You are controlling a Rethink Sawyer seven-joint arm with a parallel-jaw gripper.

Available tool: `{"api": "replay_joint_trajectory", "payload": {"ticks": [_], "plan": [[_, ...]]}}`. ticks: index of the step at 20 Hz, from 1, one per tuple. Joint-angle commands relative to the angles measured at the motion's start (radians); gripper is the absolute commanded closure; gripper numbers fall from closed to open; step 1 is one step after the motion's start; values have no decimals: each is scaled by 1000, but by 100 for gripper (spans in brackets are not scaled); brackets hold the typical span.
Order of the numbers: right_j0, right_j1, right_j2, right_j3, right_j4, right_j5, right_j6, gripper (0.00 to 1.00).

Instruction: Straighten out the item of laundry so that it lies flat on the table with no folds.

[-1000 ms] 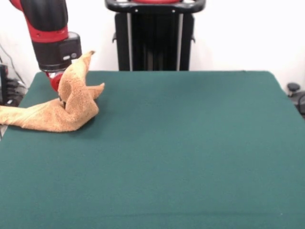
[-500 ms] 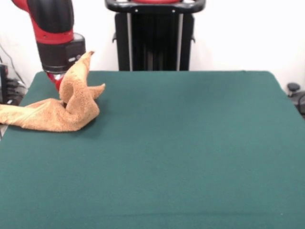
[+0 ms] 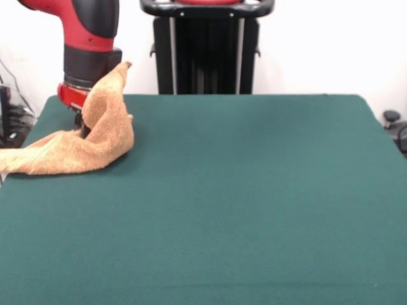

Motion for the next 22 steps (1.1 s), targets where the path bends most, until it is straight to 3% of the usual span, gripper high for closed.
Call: {"api": "replay_joint_trajectory", "payload": {"ticks": [1,6,10,16,22], "plan": [[-108,44,16,-36,-294,-86,-93,100],[-190,-83,101,31,-457,-15,-47,100],[-254,-193,217,84,-489,102,-43,100],[-324,-290,383,114,-457,239,-109,100],[-346,-217,386,91,-388,311,-45,100]]}}
